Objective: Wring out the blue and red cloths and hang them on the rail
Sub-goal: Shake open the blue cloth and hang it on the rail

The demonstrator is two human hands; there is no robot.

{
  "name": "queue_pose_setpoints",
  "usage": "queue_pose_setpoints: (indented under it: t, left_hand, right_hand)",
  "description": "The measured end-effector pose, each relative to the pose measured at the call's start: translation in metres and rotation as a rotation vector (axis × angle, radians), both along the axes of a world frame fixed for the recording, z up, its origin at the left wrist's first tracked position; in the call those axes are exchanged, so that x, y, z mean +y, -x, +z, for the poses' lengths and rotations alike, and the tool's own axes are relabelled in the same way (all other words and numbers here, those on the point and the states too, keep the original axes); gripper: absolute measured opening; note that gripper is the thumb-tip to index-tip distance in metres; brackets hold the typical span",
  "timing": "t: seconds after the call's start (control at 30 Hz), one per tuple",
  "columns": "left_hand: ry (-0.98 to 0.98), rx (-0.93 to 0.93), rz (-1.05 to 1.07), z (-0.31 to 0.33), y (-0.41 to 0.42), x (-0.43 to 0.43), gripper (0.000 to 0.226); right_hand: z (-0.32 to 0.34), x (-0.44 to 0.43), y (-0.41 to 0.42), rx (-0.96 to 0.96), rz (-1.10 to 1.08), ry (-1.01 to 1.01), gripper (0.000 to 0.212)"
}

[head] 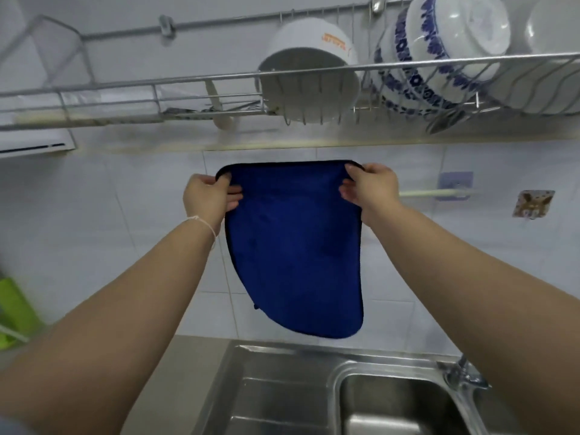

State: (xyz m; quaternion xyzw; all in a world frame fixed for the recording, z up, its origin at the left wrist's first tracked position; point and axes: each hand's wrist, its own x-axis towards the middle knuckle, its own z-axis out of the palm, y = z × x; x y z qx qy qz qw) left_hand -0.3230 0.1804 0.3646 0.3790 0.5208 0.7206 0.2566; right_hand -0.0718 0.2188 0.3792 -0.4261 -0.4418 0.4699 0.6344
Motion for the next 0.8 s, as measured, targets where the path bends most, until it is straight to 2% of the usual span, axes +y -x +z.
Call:
queue_pose_setpoints:
  t: [0.1, 0.13, 0.2, 0.27, 0.37, 0.4, 0.6, 0.7, 0.77, 0.8]
  left_hand:
    - [-0.104, 0.031, 0.02, 0.003, 0.02, 0.032, 0.019]
    - [-0.118, 0.125, 0.046, 0.002, 0.024, 0.04, 0.017]
    - [-0.089, 0.443, 0.069, -0.009, 0.034, 0.055, 0.012]
    - [-0.072, 0.805, 0.047, -0.028, 0.041, 0.063, 0.012]
    - [-0.138, 1.288, 0.129, -0.052, 0.049, 0.07, 0.03]
    - [-0.149, 1.38, 0.185, -0.054, 0.048, 0.071, 0.033]
    - [0.029, 1.49, 0.331, -0.04, 0.025, 0.079, 0.044]
    - [0.208, 1.576, 0.337, -0.032, 0.01, 0.084, 0.054]
    - [0.287, 1.564, 0.314, -0.029, 0.006, 0.086, 0.055]
    - [0.262, 1.517, 0.326, -0.032, 0.007, 0.088, 0.054]
  right_hand:
    - [0.003, 0.031, 0.018, -0.136, -0.104, -0.175, 0.003]
    - [0.001, 0.037, 0.021, -0.199, -0.116, -0.235, 0.01]
    - [-0.009, 0.048, 0.025, -0.374, -0.1, -0.335, 0.027]
    - [-0.024, 0.051, 0.02, -0.638, -0.081, -0.426, 0.035]
    - [-0.046, 0.054, 0.009, -1.093, -0.082, -0.524, 0.033]
    - [-0.049, 0.055, 0.007, -1.183, -0.08, -0.515, 0.032]
    - [-0.04, 0.066, 0.019, -1.362, -0.074, -0.357, 0.025]
    - [-0.037, 0.064, 0.02, -1.564, -0.103, -0.378, 0.039]
    - [-0.036, 0.064, 0.022, -1.603, -0.112, -0.397, 0.045]
    - [-0.035, 0.066, 0.023, -1.615, -0.119, -0.395, 0.047]
